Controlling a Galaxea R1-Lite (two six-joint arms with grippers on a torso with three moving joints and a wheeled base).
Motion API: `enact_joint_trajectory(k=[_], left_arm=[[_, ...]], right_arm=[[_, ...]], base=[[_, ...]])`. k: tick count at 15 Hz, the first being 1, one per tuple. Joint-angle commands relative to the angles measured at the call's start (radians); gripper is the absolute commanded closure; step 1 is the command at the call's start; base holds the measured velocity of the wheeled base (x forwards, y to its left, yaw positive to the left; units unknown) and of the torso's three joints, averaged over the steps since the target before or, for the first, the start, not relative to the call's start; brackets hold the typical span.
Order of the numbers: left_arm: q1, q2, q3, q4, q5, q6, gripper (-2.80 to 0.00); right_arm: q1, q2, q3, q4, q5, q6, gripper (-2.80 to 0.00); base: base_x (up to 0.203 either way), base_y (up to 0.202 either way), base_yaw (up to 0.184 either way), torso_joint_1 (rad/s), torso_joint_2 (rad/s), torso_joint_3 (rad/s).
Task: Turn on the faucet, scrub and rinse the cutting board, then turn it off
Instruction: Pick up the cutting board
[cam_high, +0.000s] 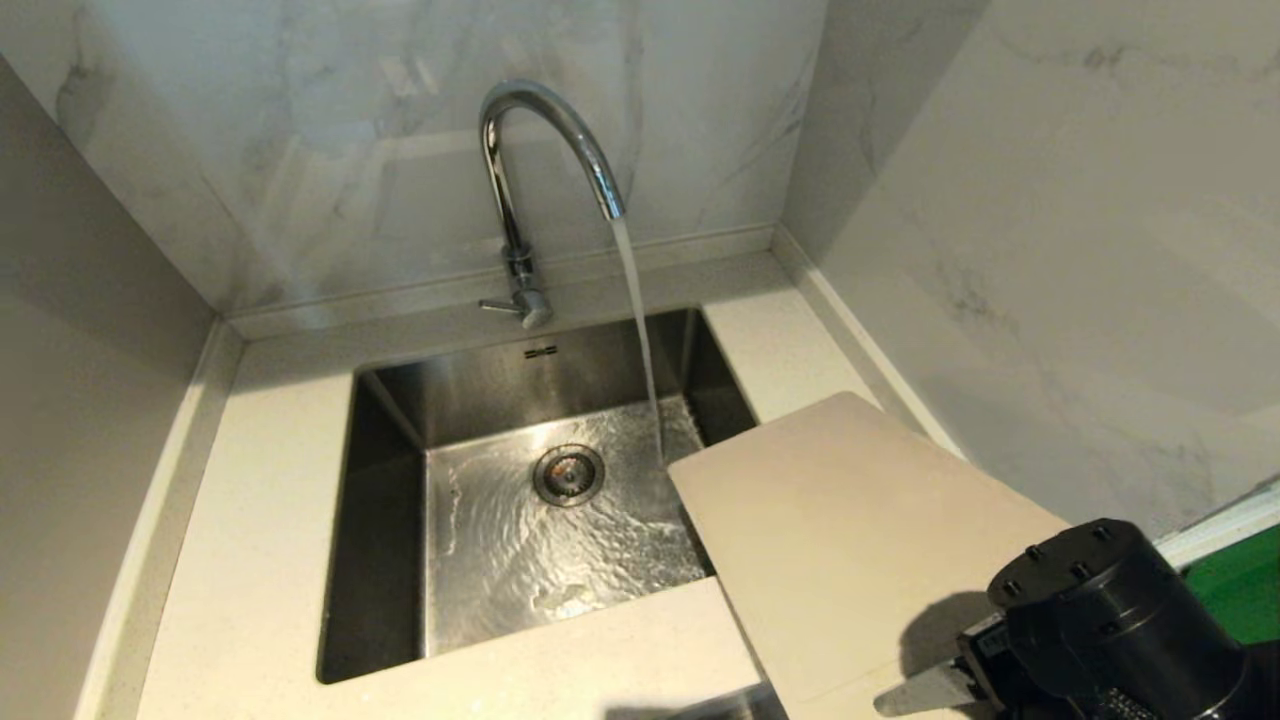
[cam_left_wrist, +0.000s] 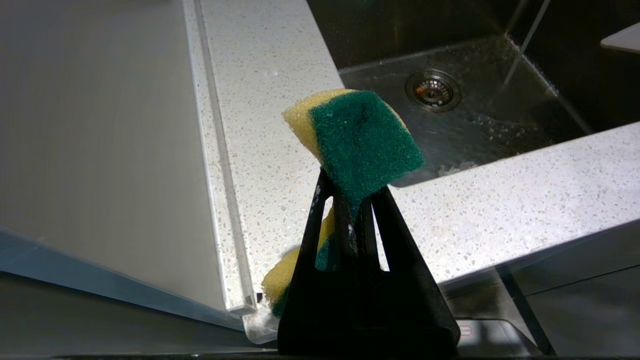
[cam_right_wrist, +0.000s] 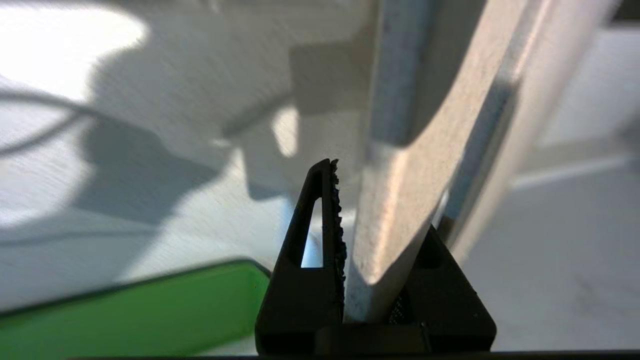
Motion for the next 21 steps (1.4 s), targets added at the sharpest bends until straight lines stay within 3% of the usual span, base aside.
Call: enact_joint_trajectory(k=[1,4,9,12,21], left_arm=[[0.000,0.001,0.000,0.000,0.000,0.000,0.00],[0.000,0.000,0.000,-0.001,0.000,0.000,0.00],[0.000,0.000,0.000,0.000,0.000,0.000,0.00],[0.000,0.001,0.000,0.000,0.000,0.000,0.00],[0.000,0.001,0.000,0.000,0.000,0.000,0.00]], right_arm=[[0.001,-0.060,0.003,0.001,-0.018,-0.035,0.00],[0.002,-0.096,-0.002,-0.006,-0.035,-0.090,0.00],[-0.001,-0.097,-0.020,-0.170,-0.035,-0.180,0.00],[-0.001,-0.100,-0.056,-0.190,-0.033,-0.236,0.00],[0.000,-0.095,-0.144,-0.192,0.002,-0.275,0.00]], base=[[0.000,0.000,0.000,0.000,0.00,0.000],[0.000,0.000,0.000,0.000,0.00,0.000],[0.000,0.000,0.000,0.000,0.00,0.000],[0.000,0.000,0.000,0.000,0.00,0.000],[0.000,0.000,0.000,0.000,0.00,0.000]])
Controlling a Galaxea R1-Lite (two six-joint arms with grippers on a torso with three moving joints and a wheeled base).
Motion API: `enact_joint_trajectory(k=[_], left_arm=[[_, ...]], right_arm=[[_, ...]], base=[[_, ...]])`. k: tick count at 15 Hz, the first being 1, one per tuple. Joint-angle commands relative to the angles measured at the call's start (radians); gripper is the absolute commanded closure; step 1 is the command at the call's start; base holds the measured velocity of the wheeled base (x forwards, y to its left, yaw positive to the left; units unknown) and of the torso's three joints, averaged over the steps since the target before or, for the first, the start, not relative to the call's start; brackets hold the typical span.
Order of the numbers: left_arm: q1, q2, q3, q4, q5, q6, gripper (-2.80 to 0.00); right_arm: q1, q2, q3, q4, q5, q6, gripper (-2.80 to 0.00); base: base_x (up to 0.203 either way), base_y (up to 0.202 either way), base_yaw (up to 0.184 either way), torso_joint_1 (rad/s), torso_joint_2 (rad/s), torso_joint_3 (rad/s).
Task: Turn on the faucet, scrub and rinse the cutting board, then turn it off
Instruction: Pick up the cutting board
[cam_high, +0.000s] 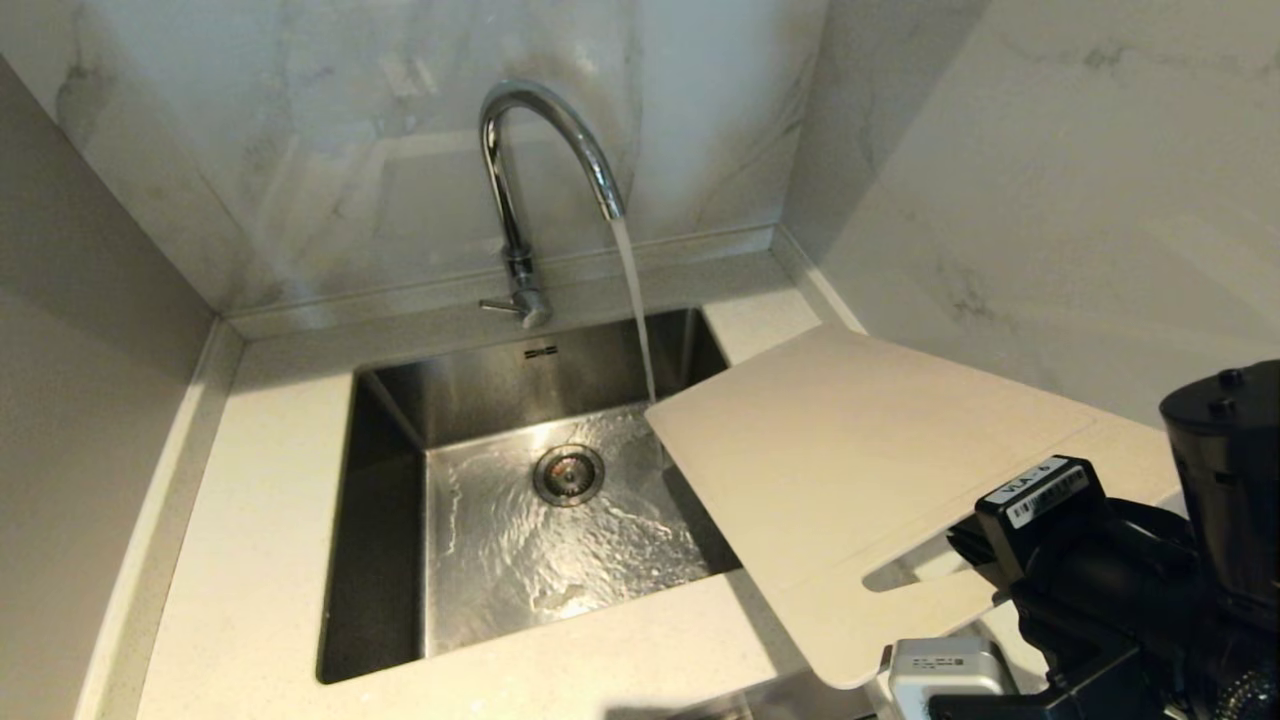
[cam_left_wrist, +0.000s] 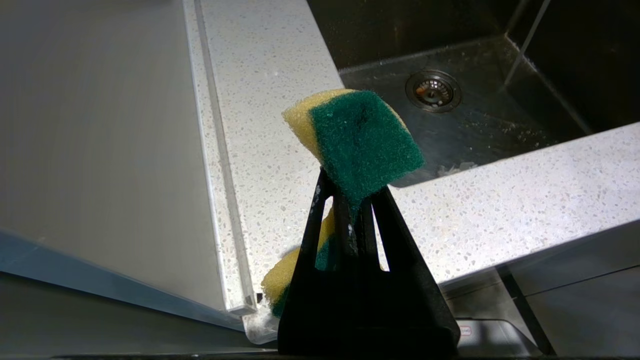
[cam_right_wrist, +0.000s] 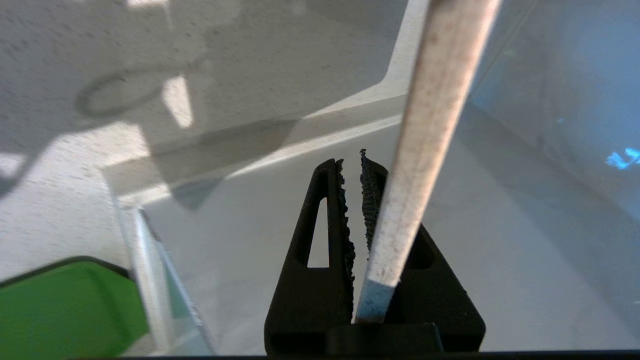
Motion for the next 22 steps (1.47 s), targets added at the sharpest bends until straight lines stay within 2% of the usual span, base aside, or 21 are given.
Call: enact_joint_trajectory(k=[1,6,8,10,14,19,22], left_arm=[[0.000,0.000,0.000,-0.001,0.000,0.000,0.00],[0.000,0.000,0.000,0.000,0.000,0.000,0.00],[0.000,0.001,0.000,0.000,0.000,0.000,0.00],[0.000,0.001,0.000,0.000,0.000,0.000,0.00],[0.000,0.001,0.000,0.000,0.000,-0.002,0.00],[0.000,0.000,0.000,0.000,0.000,-0.002,0.00],[0.000,0.001,0.000,0.000,0.000,-0.002,0.00]], right_arm=[[0.000,0.000,-0.011,-0.003,-0.001,-0.044,0.00],[0.000,0.001,-0.017,-0.007,0.087,-0.080,0.00],[0.000,0.001,-0.014,-0.050,0.125,-0.133,0.00],[0.000,0.008,-0.004,-0.098,0.208,-0.181,0.00],[0.000,0.017,0.016,-0.127,0.341,-0.198,0.00],[-0.027,0.091,-0.039,-0.127,0.485,-0.351,0.00],[-0.102,0.163,-0.139,-0.124,0.593,-0.526,0.00]], base=[[0.000,0.000,0.000,0.000,0.00,0.000],[0.000,0.000,0.000,0.000,0.00,0.000],[0.000,0.000,0.000,0.000,0.00,0.000],[0.000,0.000,0.000,0.000,0.00,0.000],[0.000,0.000,0.000,0.000,0.00,0.000],[0.000,0.000,0.000,0.000,0.00,0.000],[0.000,0.000,0.000,0.000,0.00,0.000]])
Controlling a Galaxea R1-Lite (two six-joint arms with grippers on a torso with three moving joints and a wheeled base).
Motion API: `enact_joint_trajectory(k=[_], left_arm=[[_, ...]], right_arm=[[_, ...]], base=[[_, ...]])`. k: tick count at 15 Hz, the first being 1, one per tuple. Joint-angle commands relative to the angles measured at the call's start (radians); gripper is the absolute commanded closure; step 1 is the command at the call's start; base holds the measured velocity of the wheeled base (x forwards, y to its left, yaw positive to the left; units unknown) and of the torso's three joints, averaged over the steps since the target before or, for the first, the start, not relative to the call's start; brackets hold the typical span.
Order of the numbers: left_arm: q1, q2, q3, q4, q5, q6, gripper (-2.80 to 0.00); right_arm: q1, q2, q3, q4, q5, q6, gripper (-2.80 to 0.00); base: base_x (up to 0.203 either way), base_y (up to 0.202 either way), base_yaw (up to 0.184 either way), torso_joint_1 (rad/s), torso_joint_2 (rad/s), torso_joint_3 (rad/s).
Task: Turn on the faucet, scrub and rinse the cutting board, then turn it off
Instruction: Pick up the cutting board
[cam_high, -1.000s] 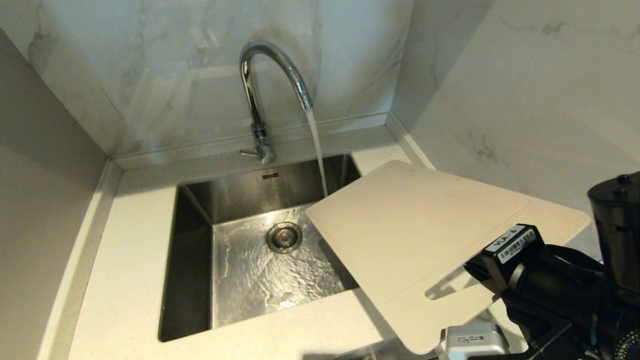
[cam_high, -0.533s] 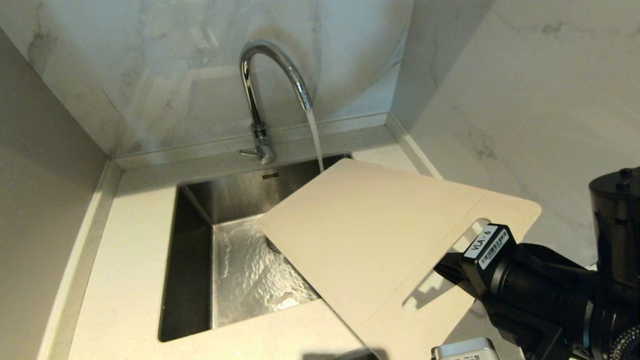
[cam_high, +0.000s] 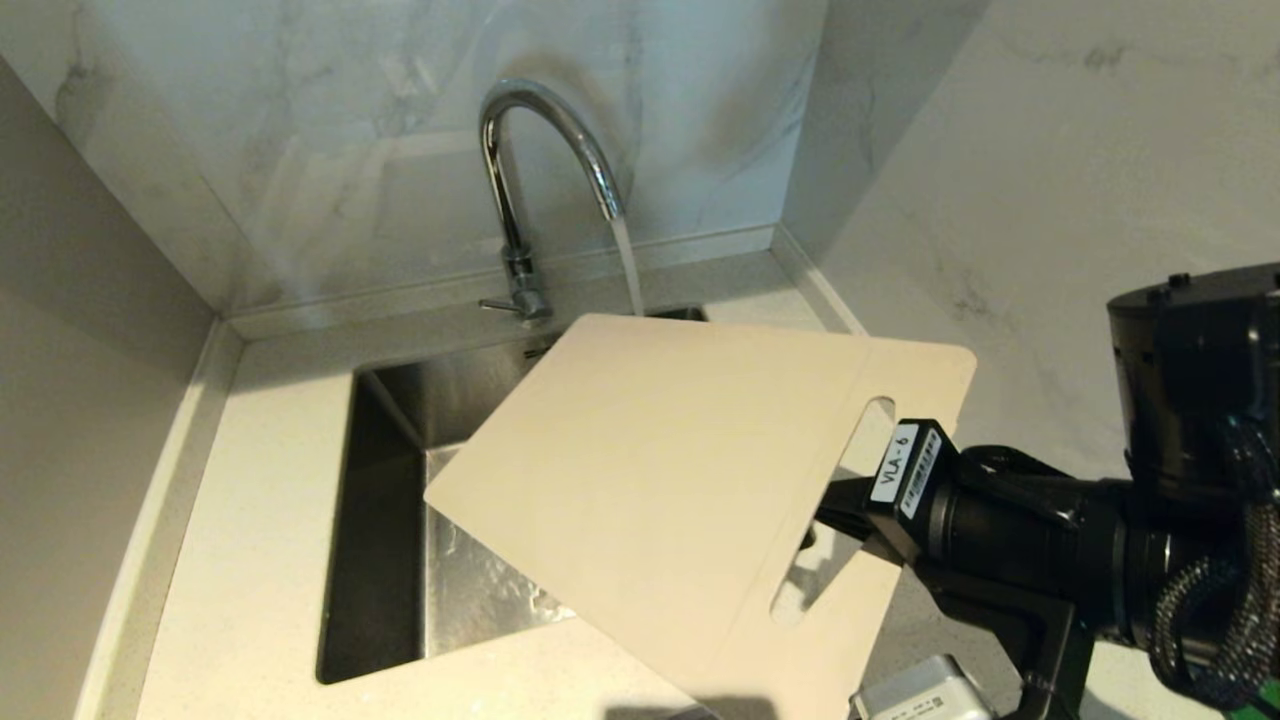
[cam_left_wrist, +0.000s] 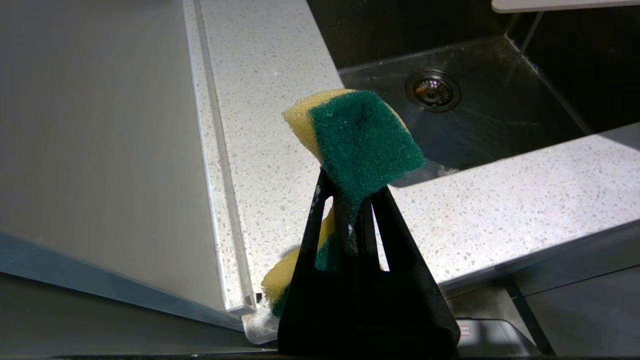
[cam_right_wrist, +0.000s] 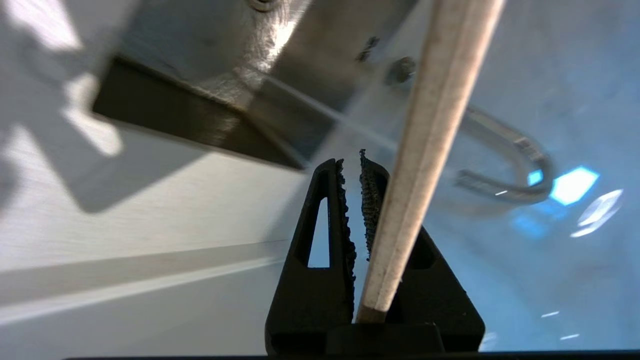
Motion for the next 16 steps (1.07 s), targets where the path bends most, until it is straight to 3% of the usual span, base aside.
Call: enact_joint_trajectory(k=[1,3,10,16], left_arm=[[0.000,0.001,0.000,0.000,0.000,0.000,0.00],[0.000,0.001,0.000,0.000,0.000,0.000,0.00],[0.000,0.000,0.000,0.000,0.000,0.001,0.00],[0.000,0.001,0.000,-0.001,0.000,0.001,0.00]], right_arm=[[-0.064,0.077,-0.069,0.010,0.092,-0.117,0.00],[-0.097,0.101,-0.109,0.067,0.140,-0.160,0.00],[-0.098,0.219,-0.412,0.420,0.136,-0.400,0.00],[-0.014,0.322,-0.554,0.535,0.117,-0.455,0.00]], base=[[0.000,0.000,0.000,0.000,0.00,0.000],[0.000,0.000,0.000,0.000,0.00,0.000],[0.000,0.000,0.000,0.000,0.00,0.000],[0.000,0.000,0.000,0.000,0.00,0.000]])
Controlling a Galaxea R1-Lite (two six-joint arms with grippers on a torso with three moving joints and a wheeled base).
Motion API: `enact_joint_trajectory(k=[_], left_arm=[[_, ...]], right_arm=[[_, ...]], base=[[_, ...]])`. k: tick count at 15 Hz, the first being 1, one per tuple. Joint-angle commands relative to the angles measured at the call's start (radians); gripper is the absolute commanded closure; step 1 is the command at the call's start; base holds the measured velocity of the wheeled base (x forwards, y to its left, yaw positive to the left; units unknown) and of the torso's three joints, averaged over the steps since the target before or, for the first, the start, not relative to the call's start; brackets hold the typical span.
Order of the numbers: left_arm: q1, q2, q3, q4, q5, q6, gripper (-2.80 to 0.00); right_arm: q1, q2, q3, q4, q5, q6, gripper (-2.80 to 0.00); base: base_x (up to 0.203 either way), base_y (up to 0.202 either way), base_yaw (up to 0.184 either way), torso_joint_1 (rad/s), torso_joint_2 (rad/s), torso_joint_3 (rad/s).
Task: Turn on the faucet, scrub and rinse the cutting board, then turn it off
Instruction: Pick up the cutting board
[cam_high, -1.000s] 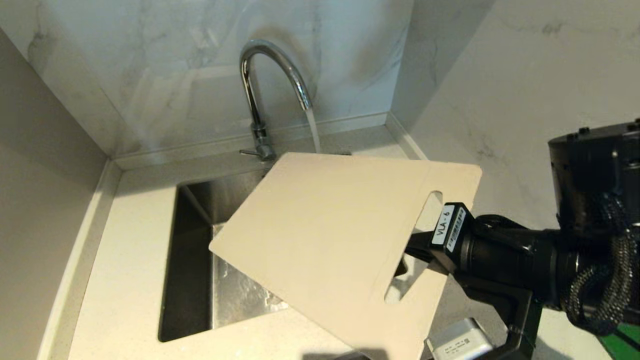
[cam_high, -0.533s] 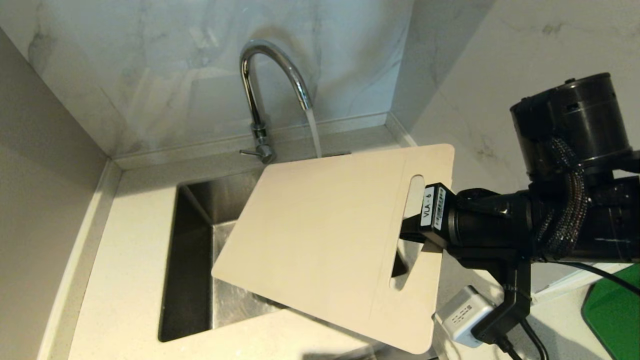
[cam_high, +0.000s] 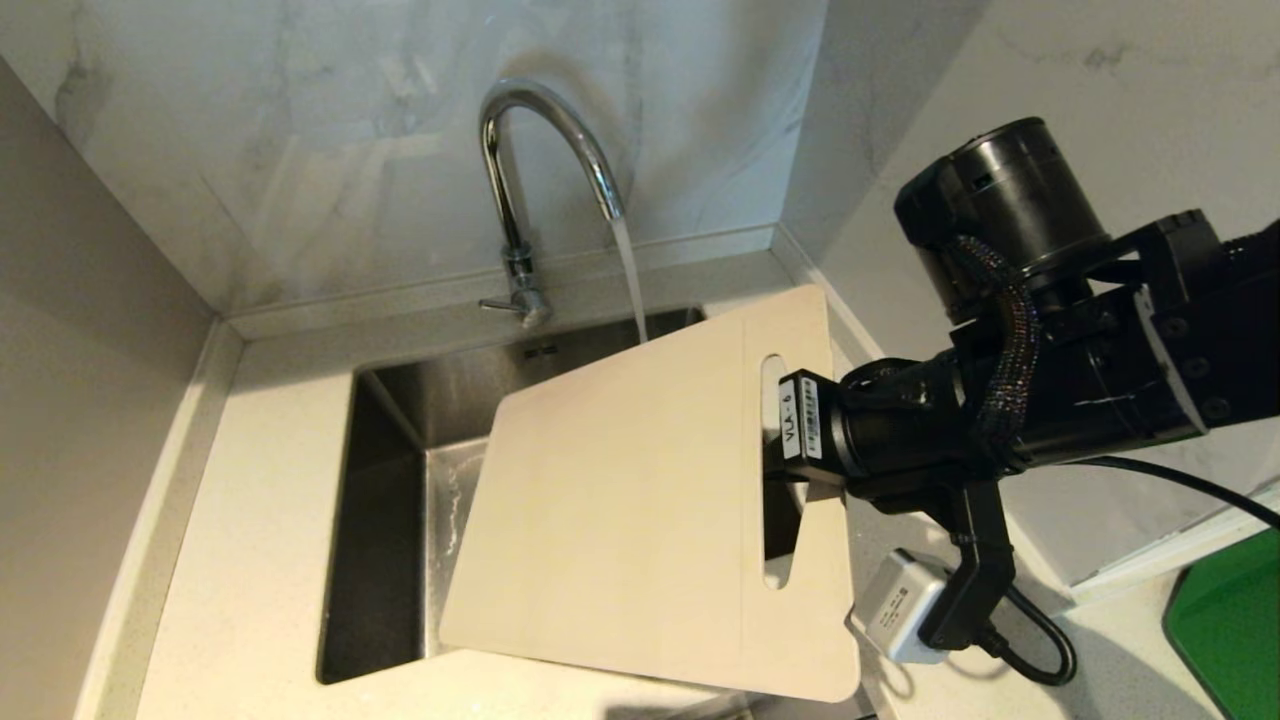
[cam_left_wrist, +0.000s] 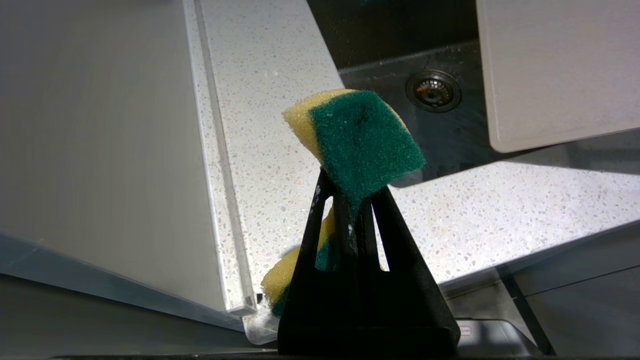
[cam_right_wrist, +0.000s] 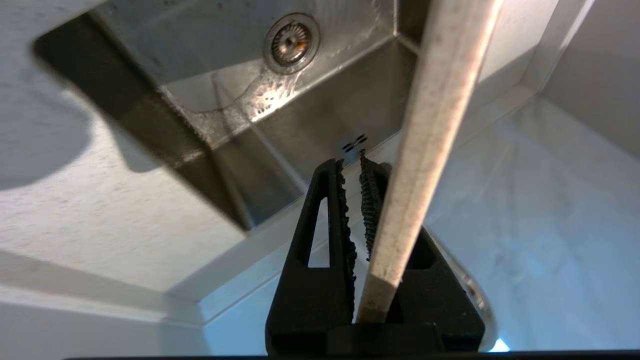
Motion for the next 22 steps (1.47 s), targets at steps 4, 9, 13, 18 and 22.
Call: enact_joint_trajectory(k=[4,9,13,18,22], left_arm=[[0.000,0.001,0.000,-0.001,0.000,0.000,0.00],[0.000,0.001,0.000,0.000,0.000,0.000,0.00],[0.000,0.001,0.000,0.000,0.000,0.000,0.00],[0.000,0.001,0.000,-0.001,0.000,0.000,0.00],[0.000,0.001,0.000,0.001,-0.001,0.004,0.00]], right_arm=[[0.085,0.143,-0.216,0.146,-0.063,-0.064,0.00],[0.087,0.174,-0.245,0.170,-0.103,-0.070,0.00],[0.087,0.244,-0.412,0.264,-0.108,-0.072,0.00],[0.085,0.321,-0.545,0.304,-0.106,-0.074,0.00],[0.084,0.325,-0.538,0.303,-0.108,-0.076,0.00]], base=[[0.000,0.000,0.000,0.000,0.00,0.000],[0.000,0.000,0.000,0.000,0.00,0.000],[0.000,0.000,0.000,0.000,0.00,0.000],[0.000,0.000,0.000,0.000,0.00,0.000],[0.000,0.000,0.000,0.000,0.00,0.000]])
